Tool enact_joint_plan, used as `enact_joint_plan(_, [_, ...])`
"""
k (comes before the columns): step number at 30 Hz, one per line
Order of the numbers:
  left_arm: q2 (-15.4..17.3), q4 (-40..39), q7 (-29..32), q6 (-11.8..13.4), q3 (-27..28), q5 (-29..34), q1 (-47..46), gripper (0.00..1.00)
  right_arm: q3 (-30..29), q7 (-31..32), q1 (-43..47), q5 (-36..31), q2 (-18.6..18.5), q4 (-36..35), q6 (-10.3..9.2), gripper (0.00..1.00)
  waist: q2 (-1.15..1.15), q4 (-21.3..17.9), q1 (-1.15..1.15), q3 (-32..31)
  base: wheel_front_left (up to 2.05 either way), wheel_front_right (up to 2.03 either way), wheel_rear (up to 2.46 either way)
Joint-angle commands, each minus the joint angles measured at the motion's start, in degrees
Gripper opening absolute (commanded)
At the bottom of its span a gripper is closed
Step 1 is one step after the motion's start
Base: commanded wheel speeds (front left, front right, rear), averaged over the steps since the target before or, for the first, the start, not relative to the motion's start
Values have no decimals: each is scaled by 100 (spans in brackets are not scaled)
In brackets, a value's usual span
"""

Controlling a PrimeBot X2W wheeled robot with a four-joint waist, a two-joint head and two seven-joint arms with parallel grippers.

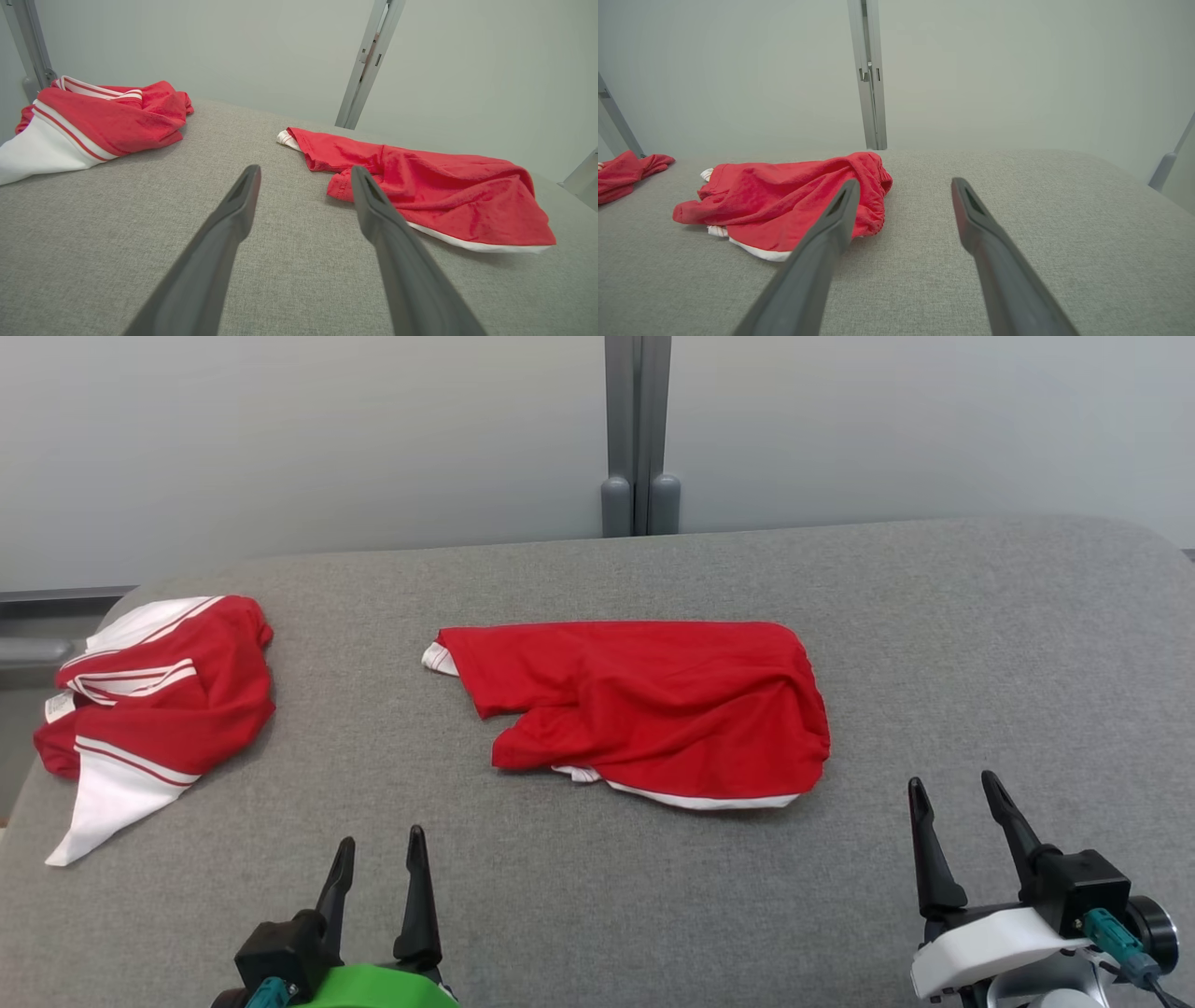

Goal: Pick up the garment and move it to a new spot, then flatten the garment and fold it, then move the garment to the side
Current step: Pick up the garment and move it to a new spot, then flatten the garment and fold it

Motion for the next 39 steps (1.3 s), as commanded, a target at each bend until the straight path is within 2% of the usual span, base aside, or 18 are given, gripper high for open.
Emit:
enact_joint_plan(1, [-36, 4, -4, -48, 60, 74, 123, 100, 10, -18, 82, 56, -16, 3, -5, 100, 0, -16, 0, -14, 0, 0, 0])
enact_joint_plan(11, [-123, 76, -4, -203, 265, 269, 192, 100, 29, -18, 24, 53, -16, 31, -5, 100, 0, -65, 0, 12, 0, 0, 0])
enact_joint_plan(24, [-132, 190, -3, -195, 110, 300, -3, 100, 26, -18, -34, 14, -16, 23, -5, 100, 0, -103, 0, 138, 0, 0, 0])
enact_joint_plan(33, [-126, 1174, 52, -388, -747, 80, -967, 100, 160, -18, -279, -61, -16, -33, -5, 100, 0, -368, 0, 605, 0, 0, 0])
enact_joint_plan(39, [-122, 2036, 203, -306, -1275, -408, -1891, 100, 253, -18, -528, -33, -16, -40, -5, 100, 0, -728, 0, 1013, 0, 0, 0])
